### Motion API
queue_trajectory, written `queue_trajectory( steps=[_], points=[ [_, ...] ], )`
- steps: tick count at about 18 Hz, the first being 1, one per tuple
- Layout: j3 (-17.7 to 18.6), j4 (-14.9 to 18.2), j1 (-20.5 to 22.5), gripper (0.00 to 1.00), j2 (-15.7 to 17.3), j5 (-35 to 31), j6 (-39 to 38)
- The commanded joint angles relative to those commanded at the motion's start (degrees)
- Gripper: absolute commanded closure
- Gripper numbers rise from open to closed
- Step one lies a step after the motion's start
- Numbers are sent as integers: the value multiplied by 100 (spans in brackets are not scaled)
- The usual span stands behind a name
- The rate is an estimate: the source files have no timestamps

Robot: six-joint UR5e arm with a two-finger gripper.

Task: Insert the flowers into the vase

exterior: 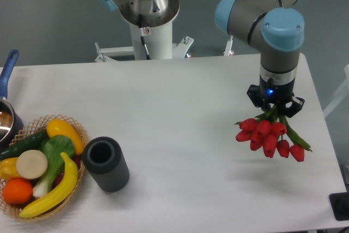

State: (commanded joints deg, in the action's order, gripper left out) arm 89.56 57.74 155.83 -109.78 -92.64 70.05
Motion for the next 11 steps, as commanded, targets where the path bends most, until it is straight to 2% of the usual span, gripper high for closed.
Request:
queue_trajectory(
  steps=[7, 11],
  points=[
    [26, -44, -18, 93, 44, 149, -219],
    [-105, -255, -61, 93, 62, 1306, -807]
  ],
)
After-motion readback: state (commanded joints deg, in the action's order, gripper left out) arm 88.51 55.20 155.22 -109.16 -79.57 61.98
